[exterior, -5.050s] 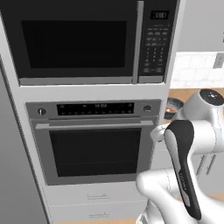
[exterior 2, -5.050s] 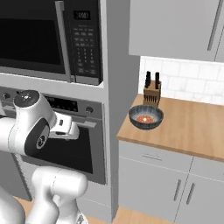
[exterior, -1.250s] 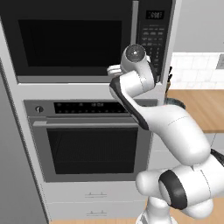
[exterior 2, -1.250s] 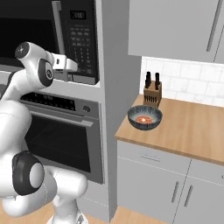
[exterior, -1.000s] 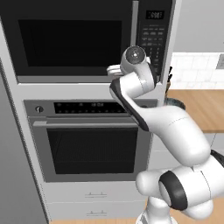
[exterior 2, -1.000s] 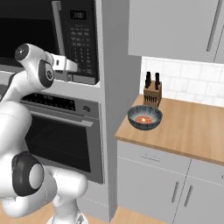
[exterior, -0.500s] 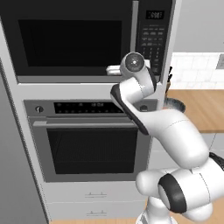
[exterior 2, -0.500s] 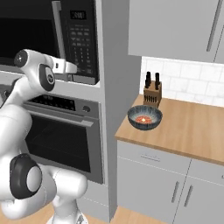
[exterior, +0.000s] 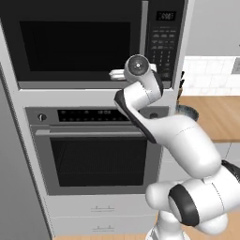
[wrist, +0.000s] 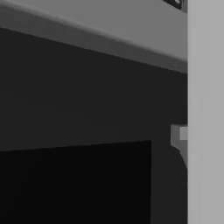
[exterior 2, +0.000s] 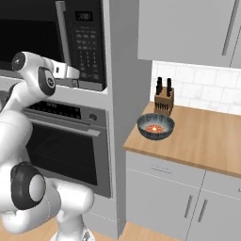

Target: Open the microwave, place the bowl with waffle inside the microwave, then close the microwave door and turn it on.

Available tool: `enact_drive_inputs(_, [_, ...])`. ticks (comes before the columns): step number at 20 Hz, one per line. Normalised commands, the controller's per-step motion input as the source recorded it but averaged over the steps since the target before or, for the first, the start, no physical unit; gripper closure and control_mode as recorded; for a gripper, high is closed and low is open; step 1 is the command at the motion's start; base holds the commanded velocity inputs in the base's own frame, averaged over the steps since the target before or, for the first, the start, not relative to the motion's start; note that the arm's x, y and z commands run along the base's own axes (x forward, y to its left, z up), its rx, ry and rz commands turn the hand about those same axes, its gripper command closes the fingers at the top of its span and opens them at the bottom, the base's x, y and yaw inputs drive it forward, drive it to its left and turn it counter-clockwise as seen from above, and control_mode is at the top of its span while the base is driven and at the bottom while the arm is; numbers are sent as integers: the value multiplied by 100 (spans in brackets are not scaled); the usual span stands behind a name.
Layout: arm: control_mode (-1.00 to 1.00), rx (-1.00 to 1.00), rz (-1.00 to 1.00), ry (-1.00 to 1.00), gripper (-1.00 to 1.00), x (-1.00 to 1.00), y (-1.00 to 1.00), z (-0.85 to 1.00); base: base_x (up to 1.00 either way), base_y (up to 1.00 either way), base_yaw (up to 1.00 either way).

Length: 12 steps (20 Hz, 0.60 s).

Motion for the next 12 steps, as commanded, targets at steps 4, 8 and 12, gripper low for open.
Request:
enact_drive_inputs(4, [-100, 0, 12, -7, 100, 54, 100, -28, 0, 0, 0])
enact_drive_inputs(8, [-100, -10, 18, -38, 100, -4, 100, -58, 0, 0, 0])
enact_drive_inputs(12, [-100, -15, 15, -52, 100, -20, 100, -71, 0, 0, 0])
